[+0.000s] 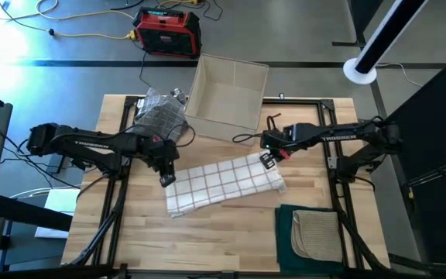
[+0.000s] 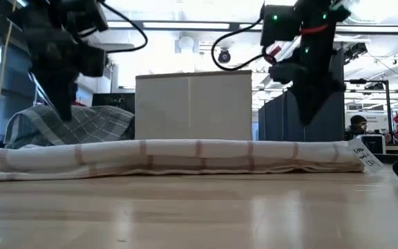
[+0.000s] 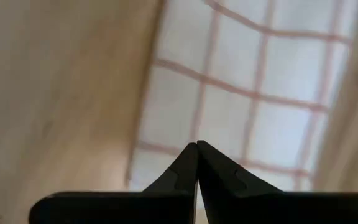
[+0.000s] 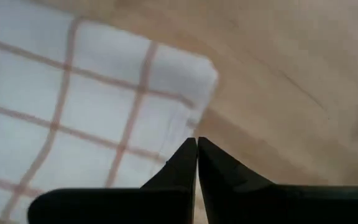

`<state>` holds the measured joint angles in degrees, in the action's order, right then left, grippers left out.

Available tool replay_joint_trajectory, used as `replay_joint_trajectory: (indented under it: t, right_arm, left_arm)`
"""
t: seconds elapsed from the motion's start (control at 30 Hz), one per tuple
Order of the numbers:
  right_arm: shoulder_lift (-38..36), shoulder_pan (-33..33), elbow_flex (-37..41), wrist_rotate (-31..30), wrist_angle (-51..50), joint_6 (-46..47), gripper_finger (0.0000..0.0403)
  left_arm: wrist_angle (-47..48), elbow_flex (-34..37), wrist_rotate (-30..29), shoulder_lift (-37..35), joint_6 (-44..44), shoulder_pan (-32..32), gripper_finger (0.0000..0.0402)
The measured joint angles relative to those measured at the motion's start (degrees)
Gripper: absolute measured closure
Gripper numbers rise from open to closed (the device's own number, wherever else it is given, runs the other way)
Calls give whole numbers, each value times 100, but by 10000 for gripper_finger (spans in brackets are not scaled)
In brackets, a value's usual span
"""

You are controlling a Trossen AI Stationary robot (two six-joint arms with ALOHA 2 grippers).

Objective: Fold towel
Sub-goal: Fold the white patterned towel

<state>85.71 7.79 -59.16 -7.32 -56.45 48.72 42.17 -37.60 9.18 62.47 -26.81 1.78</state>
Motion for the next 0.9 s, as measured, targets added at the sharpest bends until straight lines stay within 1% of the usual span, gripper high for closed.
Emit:
replay_joint_trajectory:
  t: [0.1,0.2,0.3,0.4,0.47,0.6,0.9]
  right_arm:
    - [4,-110,70,329,35,317,383]
    - [16,-156,404,454,236,662,347]
    - [18,-124,724,224,573,833,304]
    - [20,-158,926,-27,1090,802,269]
    - [22,-168,999,-175,1311,802,254]
    - [153,-155,1087,-444,1483,949,241]
    - [942,-181,1109,-270,1904,981,239]
  left_arm:
    - [172,28,253,-52,30,-281,401]
    - [206,175,235,-49,-83,-634,401]
    - [88,321,170,-18,-161,-898,401]
    - [90,464,-189,-3,-272,-1099,401]
    - [34,596,-388,-1,-388,-1165,401]
    - [-15,754,-414,0,-639,-1237,401]
    - [-244,775,-387,-1,-852,-1322,401]
